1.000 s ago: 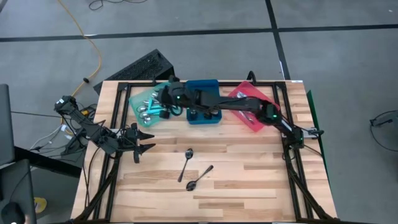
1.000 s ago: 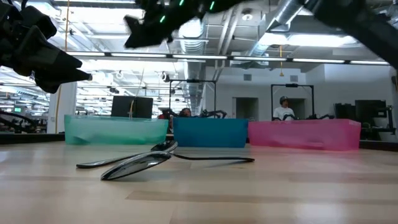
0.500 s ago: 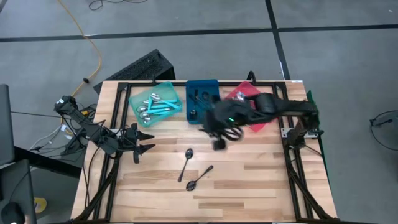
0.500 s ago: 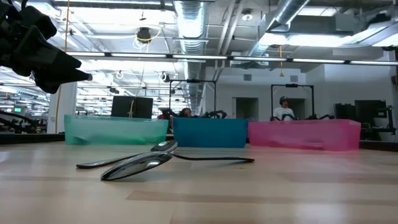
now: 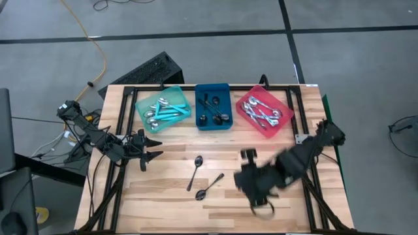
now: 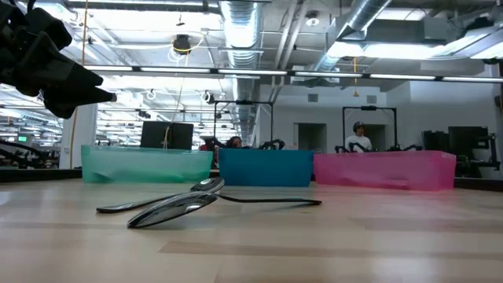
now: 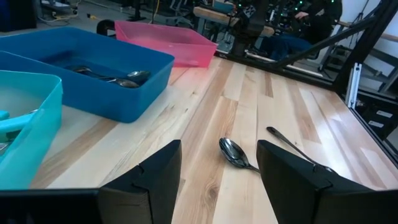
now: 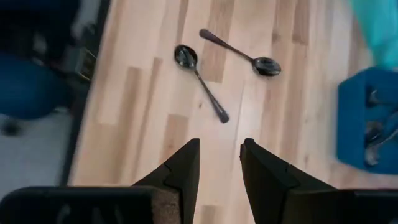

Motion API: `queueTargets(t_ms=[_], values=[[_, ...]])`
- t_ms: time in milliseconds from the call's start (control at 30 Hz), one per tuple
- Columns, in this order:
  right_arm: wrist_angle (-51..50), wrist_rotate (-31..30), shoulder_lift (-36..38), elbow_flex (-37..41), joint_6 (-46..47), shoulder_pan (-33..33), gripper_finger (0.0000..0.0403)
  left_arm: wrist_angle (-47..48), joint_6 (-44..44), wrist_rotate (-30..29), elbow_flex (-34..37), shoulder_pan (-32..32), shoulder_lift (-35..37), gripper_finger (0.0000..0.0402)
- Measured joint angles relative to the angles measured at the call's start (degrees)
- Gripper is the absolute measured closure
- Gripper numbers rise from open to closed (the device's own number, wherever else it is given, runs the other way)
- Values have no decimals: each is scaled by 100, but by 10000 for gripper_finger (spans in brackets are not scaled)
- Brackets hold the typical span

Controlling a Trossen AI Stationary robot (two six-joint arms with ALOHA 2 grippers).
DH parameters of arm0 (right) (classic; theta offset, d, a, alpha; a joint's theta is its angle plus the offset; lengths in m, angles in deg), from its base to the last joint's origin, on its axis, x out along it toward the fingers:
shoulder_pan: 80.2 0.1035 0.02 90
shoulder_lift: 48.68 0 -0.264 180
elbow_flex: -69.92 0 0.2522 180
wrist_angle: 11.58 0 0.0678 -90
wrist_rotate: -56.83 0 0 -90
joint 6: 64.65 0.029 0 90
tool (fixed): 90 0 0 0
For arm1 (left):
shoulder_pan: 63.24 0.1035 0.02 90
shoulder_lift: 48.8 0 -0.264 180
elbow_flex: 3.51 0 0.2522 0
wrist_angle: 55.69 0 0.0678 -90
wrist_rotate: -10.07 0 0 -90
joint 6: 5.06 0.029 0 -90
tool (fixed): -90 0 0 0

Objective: Sort silverware by color (type)
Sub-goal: Put the black spoon into the blue bin

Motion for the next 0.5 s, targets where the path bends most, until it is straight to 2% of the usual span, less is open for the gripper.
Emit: queueTargets(t_ms=[133, 200, 367, 500], values=[[847, -1239, 17, 945, 186, 621, 264, 0, 43, -3, 0, -2, 0, 207], [1613, -1405, 16, 1474, 217, 731, 264, 0, 56, -6, 0, 0, 0, 207], [4171, -1012, 2, 2746, -126, 636, 264, 0, 52, -8, 0, -1, 0, 207], [5280, -371, 3, 3403, -351, 456, 264, 0, 50, -9, 0, -2, 0, 207]])
